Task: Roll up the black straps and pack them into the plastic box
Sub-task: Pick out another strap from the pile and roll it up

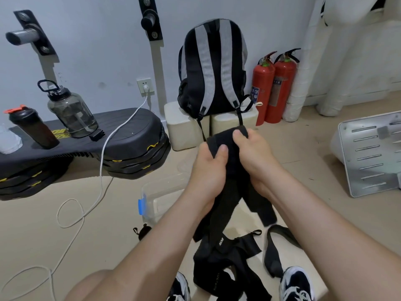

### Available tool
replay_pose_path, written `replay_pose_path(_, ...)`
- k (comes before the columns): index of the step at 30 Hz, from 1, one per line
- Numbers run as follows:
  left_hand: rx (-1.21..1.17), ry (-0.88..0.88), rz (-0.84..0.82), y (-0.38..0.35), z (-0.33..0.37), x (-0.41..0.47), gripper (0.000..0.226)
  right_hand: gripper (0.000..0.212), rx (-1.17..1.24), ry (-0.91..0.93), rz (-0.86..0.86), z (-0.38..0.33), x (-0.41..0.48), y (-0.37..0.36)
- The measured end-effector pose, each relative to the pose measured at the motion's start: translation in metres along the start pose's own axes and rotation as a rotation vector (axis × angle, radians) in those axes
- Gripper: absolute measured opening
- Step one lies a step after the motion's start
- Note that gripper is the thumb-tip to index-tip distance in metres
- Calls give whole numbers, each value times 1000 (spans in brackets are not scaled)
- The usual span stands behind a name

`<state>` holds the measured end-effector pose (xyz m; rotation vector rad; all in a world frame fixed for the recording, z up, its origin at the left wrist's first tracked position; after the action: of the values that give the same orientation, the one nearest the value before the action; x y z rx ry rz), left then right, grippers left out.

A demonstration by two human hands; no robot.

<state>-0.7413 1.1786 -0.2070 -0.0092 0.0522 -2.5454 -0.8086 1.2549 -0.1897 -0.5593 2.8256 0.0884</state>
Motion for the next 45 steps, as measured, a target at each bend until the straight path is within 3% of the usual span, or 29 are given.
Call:
replay_pose_path(4,-158,38,136,14,13,12,25,25,-197,-5,-262,-2,-10,2)
replay_pose_path(8,-309,85,12,22,21,15,28,21,-267,68,-126,3,-6,7)
replay_pose_path(11,-21,71,-177,21,16,10,31,18,-26,48,8,3,-2,8)
replay_pose_path(13,114,42,-179,19,13,8,27,22,-27,58,72,3,-1,8)
replay_pose_path(16,155,-33,-8,19,14,9,26,26,-363,101,71,6,-2,1)
replay_pose_path(18,271,-115,73,22,15,13,28,28,-618,124,-38,5,-9,-2)
replay_pose_path(22,366,-88,-93,27,18,15,22,23,-366,-27,-507,5,-25,-1)
replay_pose_path(23,333,-25,-167,26,20,14,19,22,-304,-43,-515,10,-25,-2)
replay_pose_path(26,266,102,-296,24,24,12,28,13,-188,-60,-281,26,-16,-7)
replay_pose_path(29,529,-75,-295,28,27,16,46,12,-122,-122,-298,28,-11,-3)
replay_pose_path(32,768,-266,-229,36,31,16,45,16,-60,-211,-356,20,-9,6)
replay_pose_path(35,882,-249,-217,48,23,22,33,14,2,-218,-291,15,-2,10)
replay_pose_path(38,1133,-298,-294,55,14,20,46,13,37,-289,-238,7,4,16)
replay_pose_path(40,1065,-385,-231,56,15,18,64,18,-34,-323,-271,3,5,21)
replay_pose_path(42,838,-253,-239,55,17,19,70,25,-106,-327,-349,-1,4,25)
replay_pose_path(45,843,-95,-360,58,12,28,48,27,-234,-312,-478,-2,1,30)
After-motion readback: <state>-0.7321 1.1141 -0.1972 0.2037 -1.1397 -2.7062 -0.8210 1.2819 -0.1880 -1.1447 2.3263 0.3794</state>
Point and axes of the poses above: each hand's wrist, its own x-axis towards the middle knuckle, its own y-axis out of the back of the hand, z = x × y, the point moved 1 cm from there along x, towards the middle knuckle, and after that the axes turned 8 degrees about -y, right-handed, at the moved point
